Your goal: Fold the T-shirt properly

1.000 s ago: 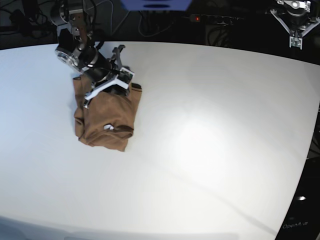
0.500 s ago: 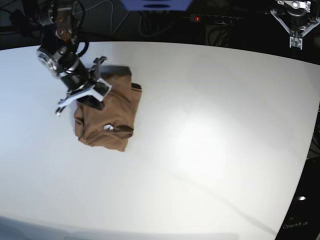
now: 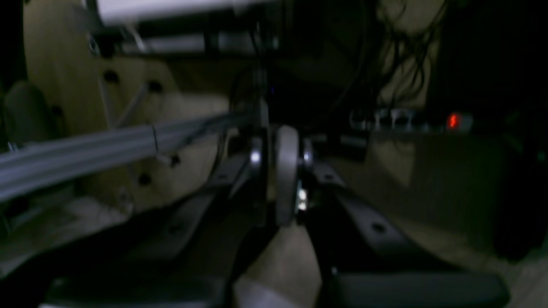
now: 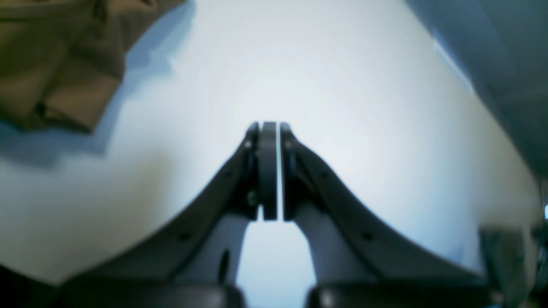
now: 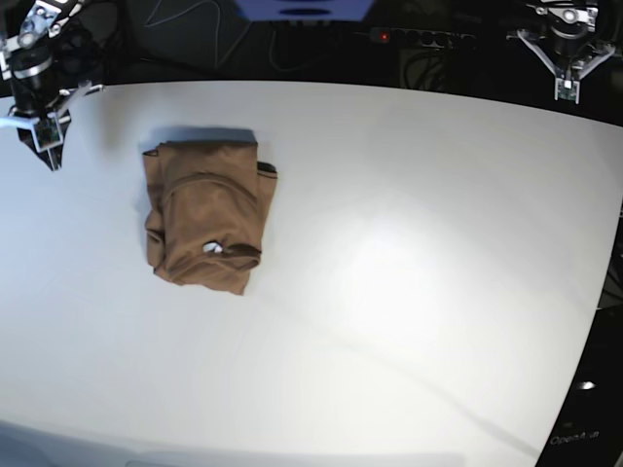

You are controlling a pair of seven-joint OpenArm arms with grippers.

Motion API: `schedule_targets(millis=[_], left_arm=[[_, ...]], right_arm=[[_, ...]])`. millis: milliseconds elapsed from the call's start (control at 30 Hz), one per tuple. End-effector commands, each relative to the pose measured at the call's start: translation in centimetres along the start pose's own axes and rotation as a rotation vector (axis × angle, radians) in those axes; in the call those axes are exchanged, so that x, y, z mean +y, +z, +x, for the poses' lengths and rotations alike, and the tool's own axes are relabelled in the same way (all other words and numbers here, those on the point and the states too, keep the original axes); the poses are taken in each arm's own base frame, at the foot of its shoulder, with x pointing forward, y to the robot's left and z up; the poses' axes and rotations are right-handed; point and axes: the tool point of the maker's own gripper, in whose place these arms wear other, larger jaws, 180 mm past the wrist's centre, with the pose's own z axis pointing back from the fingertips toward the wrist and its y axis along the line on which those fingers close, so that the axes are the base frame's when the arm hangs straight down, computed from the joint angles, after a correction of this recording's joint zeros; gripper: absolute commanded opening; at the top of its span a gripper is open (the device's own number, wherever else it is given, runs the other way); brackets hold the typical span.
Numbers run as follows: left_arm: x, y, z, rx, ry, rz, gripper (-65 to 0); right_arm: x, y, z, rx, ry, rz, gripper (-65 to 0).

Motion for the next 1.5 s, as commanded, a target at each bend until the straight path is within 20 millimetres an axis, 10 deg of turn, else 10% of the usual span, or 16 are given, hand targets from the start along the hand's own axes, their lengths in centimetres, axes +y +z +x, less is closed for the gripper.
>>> schedule_targets(millis=[0, 300, 533, 1000, 1467], left_arm=[[1.0, 0.3, 0.2, -0.008, -0.011, 0.029, -60.9], [3.3, -0.4, 2.4, -0.056, -0.040, 0.071, -60.9], [-1.0, -1.7, 2.9, -0.057, -0.070, -0.048, -60.9], [-3.0, -3.2, 2.7, -0.044, -0.037, -0.103, -60.9], [-13.7, -6.5, -3.2, 0.015, 0.116, -0.391, -60.9]], right_arm=[[-0.6, 0.7, 0.6, -0.040, -0.020, -0.035, -64.9], [-4.5, 6.3, -5.0, 0.088, -0.221, -0.254, -64.9], [-4.4, 9.4, -11.9, 0.259, -0.374, -0.323, -64.9], [2.8, 10.9, -20.4, 0.436, -0.642, -0.263, -64.9], [13.8, 10.6, -29.0, 0.471, -0.986, -0.194, -64.9]])
